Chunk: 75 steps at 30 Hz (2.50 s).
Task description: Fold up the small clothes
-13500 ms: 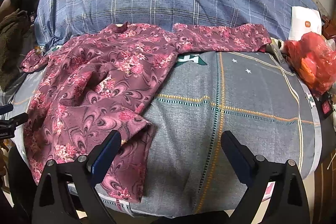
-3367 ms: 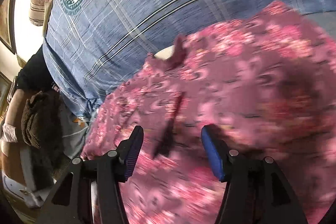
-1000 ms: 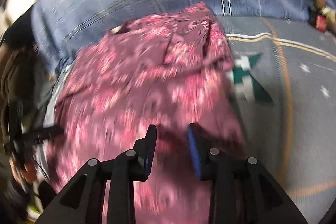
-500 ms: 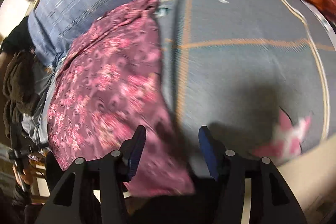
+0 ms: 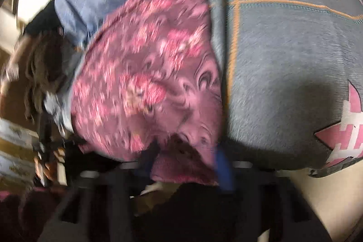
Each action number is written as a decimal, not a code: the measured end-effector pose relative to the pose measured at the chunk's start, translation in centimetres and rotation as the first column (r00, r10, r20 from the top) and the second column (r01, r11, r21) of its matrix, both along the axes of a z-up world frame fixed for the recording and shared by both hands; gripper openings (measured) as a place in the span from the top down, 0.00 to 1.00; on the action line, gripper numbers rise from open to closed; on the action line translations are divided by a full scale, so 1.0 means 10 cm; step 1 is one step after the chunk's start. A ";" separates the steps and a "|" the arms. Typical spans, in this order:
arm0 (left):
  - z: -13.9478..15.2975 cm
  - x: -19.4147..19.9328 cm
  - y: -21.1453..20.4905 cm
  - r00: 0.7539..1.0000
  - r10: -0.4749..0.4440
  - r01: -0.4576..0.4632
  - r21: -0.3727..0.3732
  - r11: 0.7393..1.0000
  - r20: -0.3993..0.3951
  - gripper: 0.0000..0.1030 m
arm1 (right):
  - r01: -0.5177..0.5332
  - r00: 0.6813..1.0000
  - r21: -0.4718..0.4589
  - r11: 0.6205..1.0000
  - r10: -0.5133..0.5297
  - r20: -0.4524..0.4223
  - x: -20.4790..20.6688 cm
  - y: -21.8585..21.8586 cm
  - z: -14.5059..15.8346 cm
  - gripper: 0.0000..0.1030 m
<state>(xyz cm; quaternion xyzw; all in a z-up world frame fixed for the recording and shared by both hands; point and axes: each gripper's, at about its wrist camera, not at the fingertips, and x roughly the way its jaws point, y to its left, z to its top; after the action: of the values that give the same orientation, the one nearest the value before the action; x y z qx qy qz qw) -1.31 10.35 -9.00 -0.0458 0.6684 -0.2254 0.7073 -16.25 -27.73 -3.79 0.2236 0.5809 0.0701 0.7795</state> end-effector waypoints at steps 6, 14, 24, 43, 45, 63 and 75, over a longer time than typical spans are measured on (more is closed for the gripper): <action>0.53 -0.09 0.08 0.996 -0.009 0.019 -0.109 0.994 0.089 0.96 | -0.008 0.989 0.024 1.000 0.005 0.148 -0.07 0.03 0.40 0.96; 1.02 0.11 0.35 0.977 0.105 -0.051 -0.278 0.959 0.184 0.98 | 0.054 0.949 0.165 0.985 -0.102 0.297 0.12 -0.11 0.84 0.96; 0.60 0.18 0.35 0.985 0.072 -0.065 -0.053 0.997 0.159 0.84 | 0.088 0.964 0.151 0.985 -0.123 0.235 0.25 -0.11 0.63 0.96; 0.19 -0.07 0.16 1.000 0.002 -0.004 -0.104 0.995 -0.017 0.97 | 0.152 0.985 0.231 0.961 -0.166 0.041 0.05 -0.24 0.08 0.90; 0.31 -0.11 0.16 1.000 -0.004 0.005 -0.132 0.991 0.004 0.97 | 0.143 0.986 0.241 0.960 -0.159 0.050 0.04 -0.22 0.07 0.95; 1.13 0.33 0.32 0.981 0.133 -0.063 -0.409 0.910 0.144 0.97 | 0.126 0.908 0.343 0.931 -0.247 0.338 0.37 -0.22 0.86 0.96; 1.23 1.24 0.45 0.925 0.338 -0.227 -0.464 0.856 0.172 0.97 | 0.185 0.867 0.402 0.897 -0.342 0.363 1.18 -0.43 0.85 0.96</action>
<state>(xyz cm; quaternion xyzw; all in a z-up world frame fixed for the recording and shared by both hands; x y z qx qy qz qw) 11.14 14.82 3.35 -0.2727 0.4930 -0.2659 0.7822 -4.44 -32.02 4.71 0.4180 0.3382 0.1116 0.8357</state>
